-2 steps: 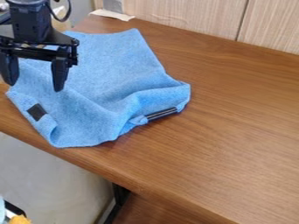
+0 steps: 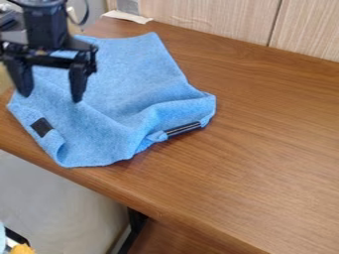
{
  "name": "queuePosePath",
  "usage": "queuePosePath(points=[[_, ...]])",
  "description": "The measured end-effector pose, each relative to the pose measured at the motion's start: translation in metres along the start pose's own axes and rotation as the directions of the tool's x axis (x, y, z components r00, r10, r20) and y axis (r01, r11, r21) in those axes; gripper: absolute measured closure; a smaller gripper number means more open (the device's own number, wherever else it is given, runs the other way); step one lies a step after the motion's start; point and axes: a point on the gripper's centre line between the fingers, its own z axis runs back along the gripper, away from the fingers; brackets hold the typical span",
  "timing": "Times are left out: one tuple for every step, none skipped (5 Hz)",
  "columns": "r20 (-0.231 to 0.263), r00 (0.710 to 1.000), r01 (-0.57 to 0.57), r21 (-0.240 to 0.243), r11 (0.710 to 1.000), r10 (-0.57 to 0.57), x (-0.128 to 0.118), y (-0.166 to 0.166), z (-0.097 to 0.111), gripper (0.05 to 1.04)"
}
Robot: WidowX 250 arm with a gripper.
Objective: Move the cloth from left corner of the table to the top of the table
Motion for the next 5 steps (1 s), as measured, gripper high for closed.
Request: queuePosePath(points=[[0.009, 0.999, 0.034, -0.049, 0.998, -0.033, 0.017, -0.01, -0.003, 0.083], [0.041, 0.998, 0.059, -0.163, 0.985, -0.053, 0.034, -0.014, -0.012, 0.083], [0.097, 0.99, 0.122, -0.249, 0.961, -0.101, 0.049, -0.025, -0.028, 0.084], [0.105, 0.987, 0.144, -0.211, 0.967, -0.124, 0.051, -0.024, -0.043, 0.084], [0.12, 0.982, 0.165, -0.16, 0.973, -0.147, 0.05, -0.029, -0.049, 0.084]])
